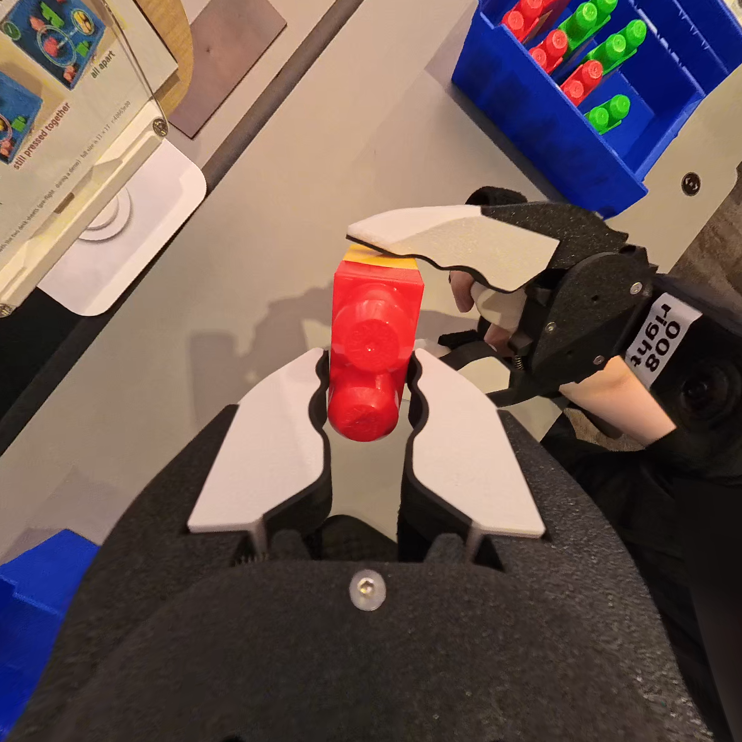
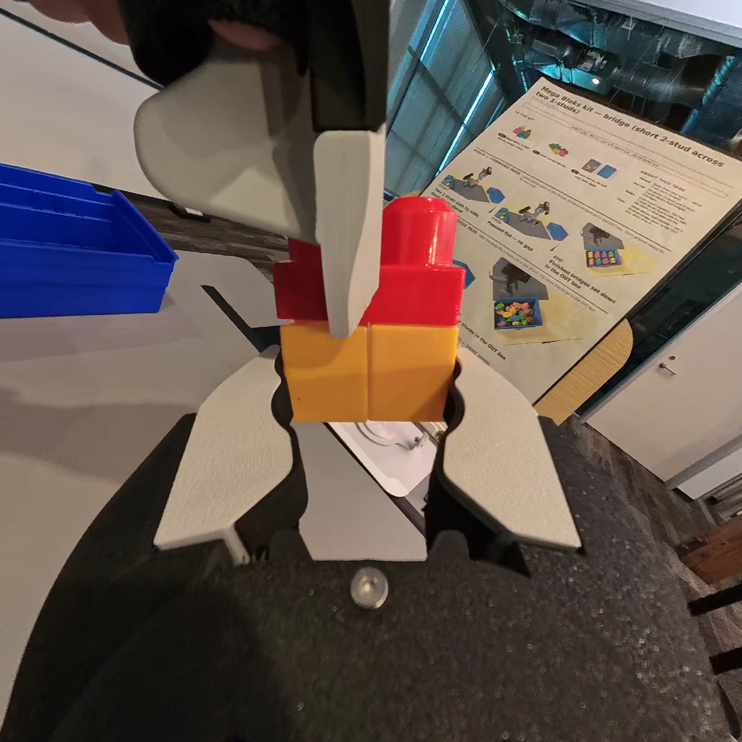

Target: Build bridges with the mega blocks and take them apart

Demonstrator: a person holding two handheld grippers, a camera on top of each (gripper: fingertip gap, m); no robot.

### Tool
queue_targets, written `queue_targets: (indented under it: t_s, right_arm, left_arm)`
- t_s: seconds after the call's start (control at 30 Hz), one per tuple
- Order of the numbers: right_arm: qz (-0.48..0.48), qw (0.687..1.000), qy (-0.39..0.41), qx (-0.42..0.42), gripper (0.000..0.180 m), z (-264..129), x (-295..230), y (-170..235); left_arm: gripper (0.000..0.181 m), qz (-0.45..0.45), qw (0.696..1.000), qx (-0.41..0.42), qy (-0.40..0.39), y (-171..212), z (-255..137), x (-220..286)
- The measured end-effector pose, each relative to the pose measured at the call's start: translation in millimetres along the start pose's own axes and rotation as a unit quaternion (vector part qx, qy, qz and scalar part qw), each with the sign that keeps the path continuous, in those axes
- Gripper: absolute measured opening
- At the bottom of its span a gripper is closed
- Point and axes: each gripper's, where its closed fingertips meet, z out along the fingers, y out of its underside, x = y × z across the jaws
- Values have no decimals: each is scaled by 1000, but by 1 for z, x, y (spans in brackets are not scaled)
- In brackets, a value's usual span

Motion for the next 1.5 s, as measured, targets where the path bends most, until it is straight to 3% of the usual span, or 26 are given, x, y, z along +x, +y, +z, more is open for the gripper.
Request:
queue_targets:
  t_s: [0.27, 0.47, 1.0, 1.5]
  right_arm:
    - [10, 1000, -2, -6, 75, -1, 2, 1]
    - [35, 999, -20, -7, 75, -1, 1, 2]
    - [55, 997, -33, -36, 74, 2, -2, 14]
    - [32, 999, -34, 21, 74, -4, -4, -1]
  left_arm:
    - [48, -62, 995, 41, 65, -5, -5, 8]
    - [36, -19, 999, 34, 27, 7, -2, 0]
    - [36, -47, 997, 40, 39, 8, 9, -4]
    - [36, -63, 990, 49, 113, 12, 2, 4]
